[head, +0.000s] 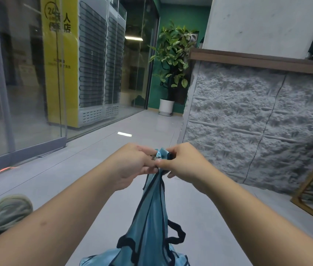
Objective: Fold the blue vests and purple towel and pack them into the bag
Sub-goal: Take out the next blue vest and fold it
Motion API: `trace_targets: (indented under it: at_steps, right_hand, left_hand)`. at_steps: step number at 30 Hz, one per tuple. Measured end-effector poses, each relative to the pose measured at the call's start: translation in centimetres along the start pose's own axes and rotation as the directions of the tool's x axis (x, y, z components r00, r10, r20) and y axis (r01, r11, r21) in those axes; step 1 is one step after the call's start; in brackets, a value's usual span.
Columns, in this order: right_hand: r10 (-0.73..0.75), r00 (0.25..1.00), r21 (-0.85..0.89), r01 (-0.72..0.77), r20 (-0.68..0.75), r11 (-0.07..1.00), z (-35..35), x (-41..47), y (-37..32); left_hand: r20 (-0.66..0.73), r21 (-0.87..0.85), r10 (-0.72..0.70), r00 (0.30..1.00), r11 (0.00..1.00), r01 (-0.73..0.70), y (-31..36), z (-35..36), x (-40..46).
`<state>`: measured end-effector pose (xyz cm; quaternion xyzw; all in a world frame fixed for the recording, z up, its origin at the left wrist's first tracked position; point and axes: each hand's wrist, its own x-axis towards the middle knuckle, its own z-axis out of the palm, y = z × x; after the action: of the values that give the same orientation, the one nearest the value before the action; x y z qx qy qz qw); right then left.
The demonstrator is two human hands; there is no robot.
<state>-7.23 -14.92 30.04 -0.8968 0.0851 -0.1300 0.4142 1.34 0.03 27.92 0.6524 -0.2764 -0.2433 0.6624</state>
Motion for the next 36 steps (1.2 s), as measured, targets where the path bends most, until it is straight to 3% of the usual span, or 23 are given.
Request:
trace_targets:
  at_steps: [4, 8, 12, 16, 18, 23, 26, 28, 33, 36]
  right_hand:
    - [-0.025, 0.999, 0.031, 0.024, 0.029, 0.999, 0.2, -0.2, 0.1]
    - [-0.031, 0.993, 0.046, 0.037, -0.116, 0.998, 0.5, 0.3, 0.4]
    - [-0.016, 0.986, 0.204, 0.051, -0.165, 0.978, -0.8, 1.0, 0.6]
    - [0.019, 0.985, 0.403, 0.052, -0.171, 0.914, -3.1, 1.6, 1.2]
    - [0.02, 0.985, 0.482, 0.065, -0.17, 0.874, -4.0, 1.7, 1.5]
    - [-0.029, 0.993, 0.53, 0.084, -0.112, 0.844, -5.2, 1.3, 1.4]
    - [-0.046, 0.993, 0.573, 0.1, -0.109, 0.814, -5.5, 1.1, 1.1]
    - [-0.037, 0.991, 0.562, 0.102, -0.126, 0.821, -6.1, 1.0, 1.1]
    - [-0.064, 0.96, 0.278, 0.143, -0.273, 0.95, -9.8, 1.3, 0.9]
    - [-0.127, 0.919, 0.16, 0.199, -0.373, 0.967, -11.7, 1.3, 0.3]
  left_hand:
    - [0.048, 0.107, 0.031, 0.998, 0.994, -0.036, 0.8, 0.0, -0.6]
    - [0.098, 0.047, 0.065, 0.993, 0.996, -0.07, 2.0, 0.0, -1.2]
    - [-0.015, -0.015, 0.113, 0.994, 0.994, -0.113, 1.6, -0.9, -0.6]
    - [-0.133, 0.247, 0.11, 0.985, 0.966, -0.075, -1.8, -2.2, 0.4]
    - [-0.097, 0.321, 0.06, 0.993, 0.947, -0.026, -3.7, -2.3, 0.5]
    - [0.171, 0.431, 0.014, 0.985, 0.898, -0.088, -6.7, -2.2, 1.1]
    - [0.232, 0.659, -0.04, 0.972, 0.741, -0.127, -7.6, -2.1, 1.3]
    - [0.186, 0.73, -0.034, 0.982, 0.674, -0.115, -7.7, -2.5, 1.6]
    - [0.047, 0.634, 0.2, 0.979, 0.751, -0.184, -3.0, -4.1, 1.3]
    - [-0.014, 0.568, 0.308, 0.951, 0.786, -0.246, 0.4, -4.4, 0.7]
